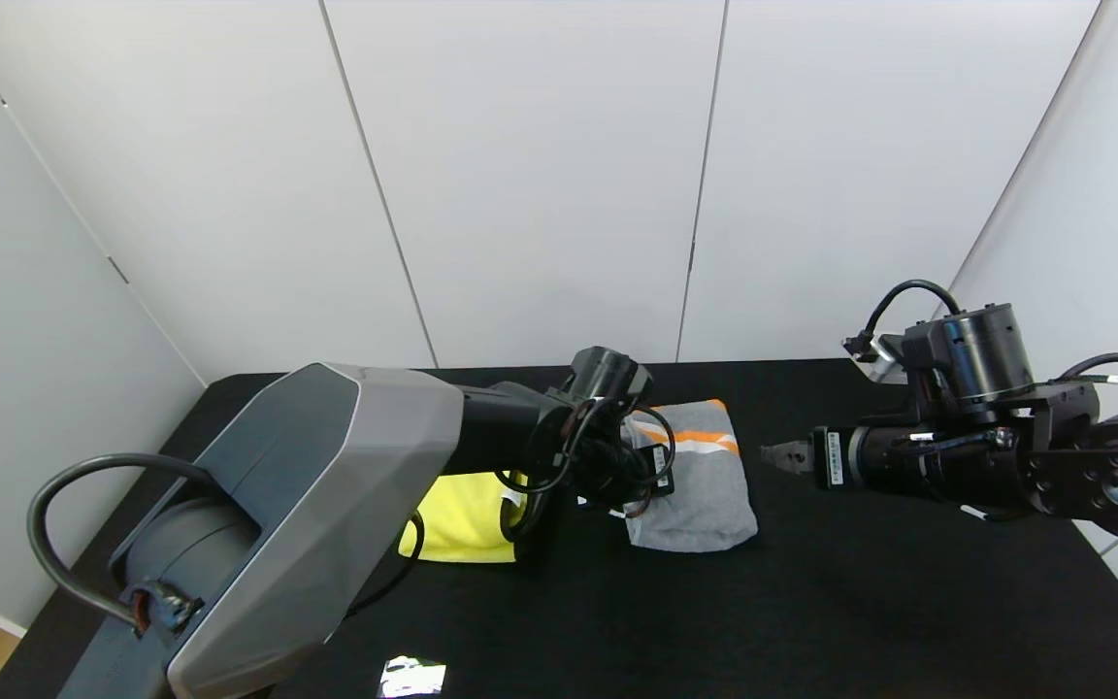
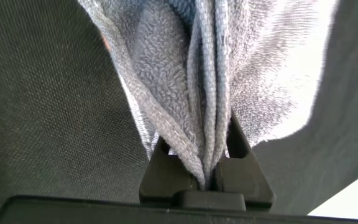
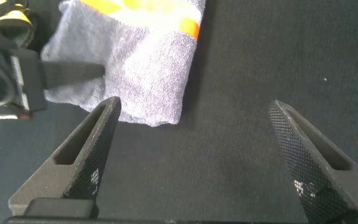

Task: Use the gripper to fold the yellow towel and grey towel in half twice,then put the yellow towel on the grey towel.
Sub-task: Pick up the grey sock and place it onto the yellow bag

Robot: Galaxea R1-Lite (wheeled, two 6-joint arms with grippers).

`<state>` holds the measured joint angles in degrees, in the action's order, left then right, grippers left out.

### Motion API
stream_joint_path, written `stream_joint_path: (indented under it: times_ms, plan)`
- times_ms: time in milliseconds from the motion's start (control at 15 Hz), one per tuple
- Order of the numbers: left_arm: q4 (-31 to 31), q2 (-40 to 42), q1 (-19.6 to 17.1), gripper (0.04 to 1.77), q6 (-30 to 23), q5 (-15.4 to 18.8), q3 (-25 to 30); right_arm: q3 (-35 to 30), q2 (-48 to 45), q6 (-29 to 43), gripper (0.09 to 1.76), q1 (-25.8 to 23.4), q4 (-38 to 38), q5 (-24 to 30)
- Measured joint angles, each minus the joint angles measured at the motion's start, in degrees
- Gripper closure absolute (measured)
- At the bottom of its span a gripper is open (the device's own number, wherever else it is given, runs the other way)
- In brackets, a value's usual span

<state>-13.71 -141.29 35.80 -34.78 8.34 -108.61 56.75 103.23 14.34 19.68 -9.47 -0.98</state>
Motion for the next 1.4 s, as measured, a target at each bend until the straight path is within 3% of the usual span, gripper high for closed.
stream_joint_path:
  times_ms: [1000, 1400]
  plan:
    - [1.67, 6.86, -1.27, 1.60, 24.09, -1.43, -4.53, -2.80, -1.88, 0.00, 0.14, -0.20, -0.13, 0.07]
    - [3.60, 9.95, -2.07, 1.60, 30.98, -0.68, -4.84, -5.88, -1.83, 0.09, 0.14, -0.37, -5.83, 1.41]
